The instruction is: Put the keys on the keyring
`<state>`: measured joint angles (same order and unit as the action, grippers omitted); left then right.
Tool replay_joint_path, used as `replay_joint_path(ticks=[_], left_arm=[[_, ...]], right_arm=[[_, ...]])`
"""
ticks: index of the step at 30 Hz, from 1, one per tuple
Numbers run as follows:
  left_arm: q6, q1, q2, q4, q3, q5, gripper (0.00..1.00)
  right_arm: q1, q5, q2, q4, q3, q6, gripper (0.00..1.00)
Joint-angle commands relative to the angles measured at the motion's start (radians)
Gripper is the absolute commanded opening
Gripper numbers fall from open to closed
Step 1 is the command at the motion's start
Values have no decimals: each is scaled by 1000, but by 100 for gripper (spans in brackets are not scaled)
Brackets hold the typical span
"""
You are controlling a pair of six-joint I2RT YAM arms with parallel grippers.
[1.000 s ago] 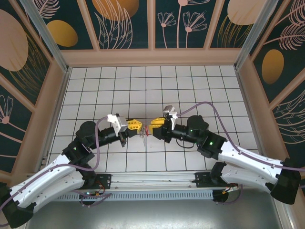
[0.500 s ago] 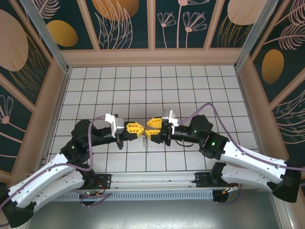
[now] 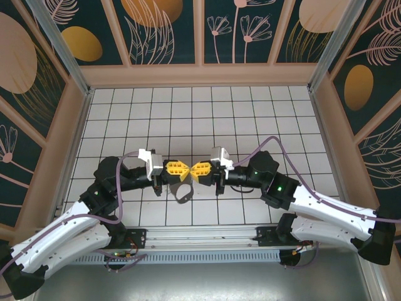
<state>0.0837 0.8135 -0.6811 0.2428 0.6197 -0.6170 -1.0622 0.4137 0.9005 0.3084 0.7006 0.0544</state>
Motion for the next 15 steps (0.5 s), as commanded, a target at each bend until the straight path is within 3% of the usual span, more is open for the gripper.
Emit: replay_joint_path(ticks=[1, 6, 10, 15], left_arm=[[2, 6, -18, 10, 38, -41, 0], [-34, 7, -41, -108, 65, -24, 0], [-73, 7, -45, -224, 90, 54, 24], [-165, 6, -64, -416, 167, 167, 34]], right_arm=[[-5, -27, 3, 54, 37, 13, 0], [-6, -77, -21, -1, 49, 23, 0], [-4, -156, -31, -145, 101, 51, 0], [-5, -216, -11, -346, 193, 87, 0]])
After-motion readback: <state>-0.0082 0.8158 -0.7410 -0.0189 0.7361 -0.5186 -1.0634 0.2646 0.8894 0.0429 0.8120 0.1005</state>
